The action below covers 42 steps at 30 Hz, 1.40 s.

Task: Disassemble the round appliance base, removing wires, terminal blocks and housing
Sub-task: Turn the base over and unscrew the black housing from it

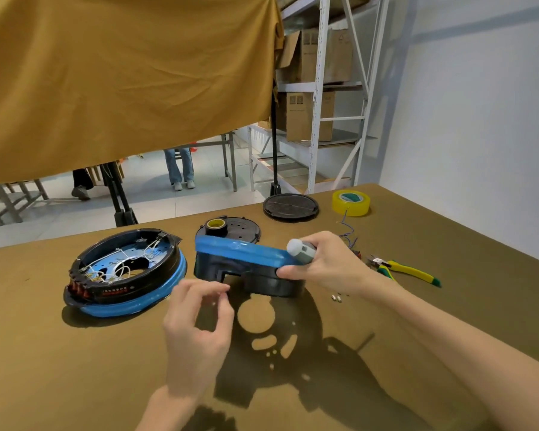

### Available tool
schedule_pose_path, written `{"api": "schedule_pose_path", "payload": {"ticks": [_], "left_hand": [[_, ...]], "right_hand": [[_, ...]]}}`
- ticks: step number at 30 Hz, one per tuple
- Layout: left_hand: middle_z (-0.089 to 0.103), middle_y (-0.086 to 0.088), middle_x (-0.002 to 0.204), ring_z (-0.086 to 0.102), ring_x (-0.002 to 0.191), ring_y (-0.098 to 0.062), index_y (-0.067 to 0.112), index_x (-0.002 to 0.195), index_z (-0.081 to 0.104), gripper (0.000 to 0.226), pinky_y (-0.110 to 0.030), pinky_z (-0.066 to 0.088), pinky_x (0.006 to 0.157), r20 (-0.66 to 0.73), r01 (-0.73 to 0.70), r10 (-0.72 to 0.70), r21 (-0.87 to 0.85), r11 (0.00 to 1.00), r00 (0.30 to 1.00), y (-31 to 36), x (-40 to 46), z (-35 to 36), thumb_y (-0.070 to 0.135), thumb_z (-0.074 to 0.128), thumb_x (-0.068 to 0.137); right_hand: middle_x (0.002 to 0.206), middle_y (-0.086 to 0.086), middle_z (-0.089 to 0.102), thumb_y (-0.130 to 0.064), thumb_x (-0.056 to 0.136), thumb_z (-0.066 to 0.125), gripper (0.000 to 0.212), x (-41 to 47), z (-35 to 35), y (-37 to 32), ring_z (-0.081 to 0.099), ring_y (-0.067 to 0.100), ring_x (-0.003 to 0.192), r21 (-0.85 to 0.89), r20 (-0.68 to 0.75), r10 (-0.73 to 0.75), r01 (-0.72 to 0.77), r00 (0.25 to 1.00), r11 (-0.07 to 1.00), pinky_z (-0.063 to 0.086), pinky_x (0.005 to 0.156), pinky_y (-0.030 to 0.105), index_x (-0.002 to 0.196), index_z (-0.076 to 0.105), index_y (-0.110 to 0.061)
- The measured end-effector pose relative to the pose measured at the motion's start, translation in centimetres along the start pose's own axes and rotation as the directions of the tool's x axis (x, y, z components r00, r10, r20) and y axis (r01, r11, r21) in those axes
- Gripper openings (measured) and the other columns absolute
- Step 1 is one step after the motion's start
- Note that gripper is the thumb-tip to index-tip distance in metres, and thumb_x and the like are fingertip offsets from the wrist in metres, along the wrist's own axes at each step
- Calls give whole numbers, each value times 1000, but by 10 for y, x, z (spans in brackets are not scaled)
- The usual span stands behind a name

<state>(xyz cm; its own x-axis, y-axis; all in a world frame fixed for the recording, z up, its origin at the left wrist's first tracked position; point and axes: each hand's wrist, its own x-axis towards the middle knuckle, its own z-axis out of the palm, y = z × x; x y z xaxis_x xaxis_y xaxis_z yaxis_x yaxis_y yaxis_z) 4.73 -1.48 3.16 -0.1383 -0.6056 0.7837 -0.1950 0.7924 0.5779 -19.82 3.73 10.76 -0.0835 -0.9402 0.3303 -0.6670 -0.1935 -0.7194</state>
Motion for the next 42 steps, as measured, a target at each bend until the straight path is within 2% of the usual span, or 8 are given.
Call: {"api": "schedule_pose_path", "payload": {"ticks": [5, 7, 16, 22, 30, 36, 39, 42], "left_hand": [[71, 16, 95, 68, 93, -9, 35, 105, 68, 20, -19, 54, 79, 222, 434, -398, -146, 889, 890, 6, -10, 31, 19, 73, 95], [75, 17, 101, 71, 99, -7, 31, 115, 71, 22, -19, 56, 85, 241, 501, -449, -239, 832, 860, 12, -4, 44, 17, 70, 98], [75, 20, 118, 67, 116, -3, 35, 129, 67, 46, -28, 54, 101, 299, 514, -421, -418, 749, 856, 41, 13, 68, 0, 59, 101], [70, 21, 128, 56, 130, 0, 37, 139, 61, 52, -36, 46, 113, 360, 493, -358, -429, 757, 862, 50, 33, 70, 1, 58, 101], [72, 18, 124, 63, 117, -18, 51, 133, 58, 51, -41, 51, 109, 375, 486, -336, -448, 750, 864, 56, 38, 76, 11, 62, 101], [77, 17, 105, 71, 106, -2, 34, 118, 72, 26, -11, 55, 83, 141, 511, -515, -490, 706, 846, 57, 34, 80, 20, 72, 96], [80, 14, 92, 75, 92, -4, 30, 101, 78, 13, -13, 57, 73, 27, 543, -628, -532, 650, 778, 53, 33, 72, 20, 77, 92], [80, 16, 95, 75, 93, -1, 32, 105, 77, 18, -18, 61, 78, -2, 550, -653, -538, 639, 757, 49, 30, 58, 20, 77, 92]], "right_hand": [[51, -23, 54, -42, 75, 88, 28, 16, -9, -2, 54, -2, 51, 82, -86, 144, -137, 986, 987, 36, 45, 10, 58, 66, -44], [51, -20, 53, -43, 73, 89, 26, 19, -12, 1, 53, -1, 50, 106, -87, 186, -177, 979, 979, 36, 44, 11, 61, 68, -36], [79, 0, 62, -54, 68, 88, 49, 29, -30, 2, 63, 7, 63, 120, -116, 357, -343, 927, 931, 48, 51, 15, 93, 66, -18], [54, -7, 57, -50, 75, 84, 42, 37, -50, -5, 50, 2, 42, 180, -44, 414, -401, 909, 898, 40, 44, 14, 87, 62, -16], [47, -5, 50, -46, 79, 83, 41, 32, -63, -4, 40, 8, 38, 231, 28, 422, -417, 906, 879, 38, 46, 19, 69, 57, -16], [55, -11, 63, -59, 72, 82, 44, 26, -41, -10, 63, 5, 51, 133, -154, 334, -315, 930, 940, 47, 43, 16, 79, 66, -19], [69, -3, 68, -64, 69, 80, 46, 26, -20, -18, 69, 13, 70, 23, -245, 233, -235, 941, 972, 59, 56, 34, 81, 72, -20], [65, -6, 65, -65, 75, 75, 43, 28, -4, -33, 64, 11, 60, -148, -302, 163, -215, 939, 965, 51, 48, 30, 76, 69, -23]]}}
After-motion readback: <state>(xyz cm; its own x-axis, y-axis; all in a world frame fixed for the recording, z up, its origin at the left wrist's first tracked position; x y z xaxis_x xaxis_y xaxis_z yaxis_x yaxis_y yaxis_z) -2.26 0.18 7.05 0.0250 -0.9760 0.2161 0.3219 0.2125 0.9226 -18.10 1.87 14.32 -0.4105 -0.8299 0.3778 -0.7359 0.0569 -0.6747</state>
